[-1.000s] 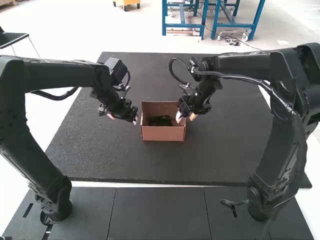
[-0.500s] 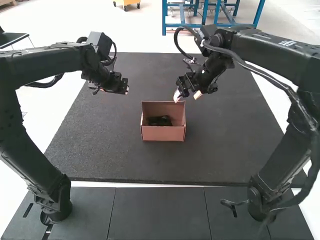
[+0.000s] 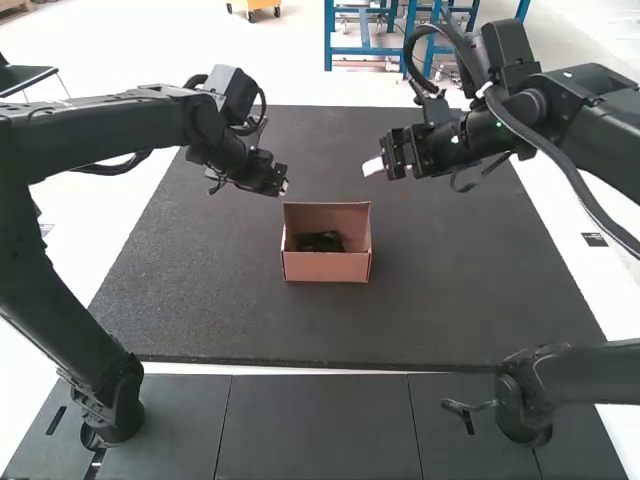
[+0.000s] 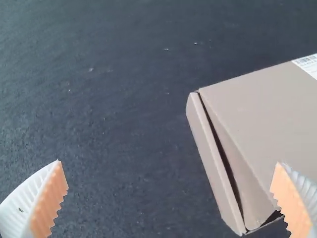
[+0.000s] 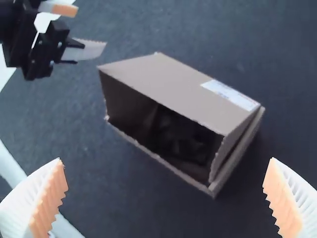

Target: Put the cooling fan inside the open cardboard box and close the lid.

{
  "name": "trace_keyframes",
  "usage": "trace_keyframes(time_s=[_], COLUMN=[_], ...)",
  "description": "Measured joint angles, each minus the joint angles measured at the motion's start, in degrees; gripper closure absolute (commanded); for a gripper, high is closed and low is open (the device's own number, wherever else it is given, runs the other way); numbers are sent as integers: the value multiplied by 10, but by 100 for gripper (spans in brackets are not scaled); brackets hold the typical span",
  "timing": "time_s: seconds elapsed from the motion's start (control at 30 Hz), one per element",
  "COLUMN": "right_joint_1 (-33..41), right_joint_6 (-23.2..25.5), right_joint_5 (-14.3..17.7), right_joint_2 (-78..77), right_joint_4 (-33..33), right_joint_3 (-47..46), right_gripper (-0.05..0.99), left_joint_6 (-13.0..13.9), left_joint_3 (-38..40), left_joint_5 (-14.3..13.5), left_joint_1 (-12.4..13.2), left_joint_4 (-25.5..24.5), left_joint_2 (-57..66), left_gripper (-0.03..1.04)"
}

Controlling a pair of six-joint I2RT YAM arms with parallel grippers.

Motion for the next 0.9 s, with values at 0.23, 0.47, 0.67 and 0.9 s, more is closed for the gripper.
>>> trace_keyframes(time_s=[0.23,0.47,0.67,0.9], right_joint_1=[0,0,0,0], right_joint_6=[12,15,15,15], right_joint_5=[0,0,0,0], right_joint_2=[-43,-62,-65,-65], right_joint_4=[-7,-13,-23,-26], right_joint_3=[-27,-32,-34,-34], right_gripper=[4,4,4,4], left_joint_6=[-1,-5,-5,-5], left_joint_3=[0,0,0,-22], left_joint_5=[8,11,20,35], left_joint_1=[-6,-21,-21,-21], left_joint_4=[9,25,28,16], left_joint_2=[0,10,42,52], left_gripper=[4,4,4,4])
